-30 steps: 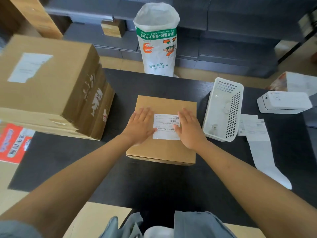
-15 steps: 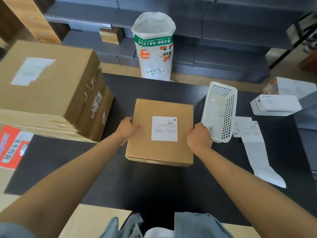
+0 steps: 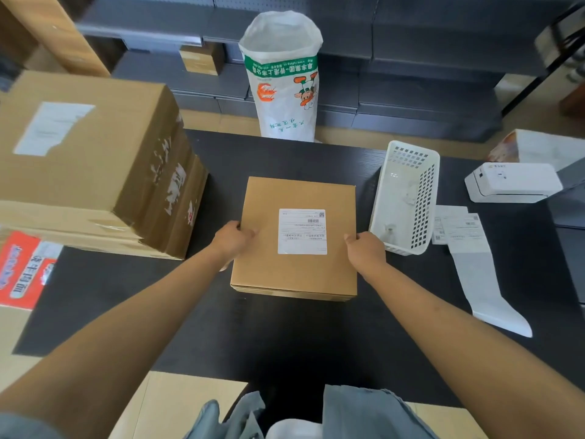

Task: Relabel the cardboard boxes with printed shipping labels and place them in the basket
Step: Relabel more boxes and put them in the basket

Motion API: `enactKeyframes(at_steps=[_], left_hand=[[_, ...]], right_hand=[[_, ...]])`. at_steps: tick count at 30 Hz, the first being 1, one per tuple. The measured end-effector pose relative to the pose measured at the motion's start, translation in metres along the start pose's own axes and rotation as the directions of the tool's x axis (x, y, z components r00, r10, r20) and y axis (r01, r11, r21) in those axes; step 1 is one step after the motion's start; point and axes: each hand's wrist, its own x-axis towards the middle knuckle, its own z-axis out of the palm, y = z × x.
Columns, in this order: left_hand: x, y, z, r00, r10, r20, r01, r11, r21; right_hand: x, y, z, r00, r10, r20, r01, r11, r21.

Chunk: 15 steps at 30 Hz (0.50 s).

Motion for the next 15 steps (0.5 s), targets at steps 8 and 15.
enactKeyframes(at_steps=[8, 15], left_hand=[[-0.015, 0.033, -0.023, 0.996, 0.083, -0.039, -0.080, 0.994, 0.075], [-0.040, 0.116, -0.065, 0.953, 0.280, -0.120, -0.237, 0.929, 0.286]], right_hand=[[-0.009, -0.028, -0.029, 0.996, -0.070, -0.059, 0.070, 0.998, -0.001], [-0.015, -0.085, -0.099, 0.964, -0.147, -0.221, 0.166, 0.984, 0.069]])
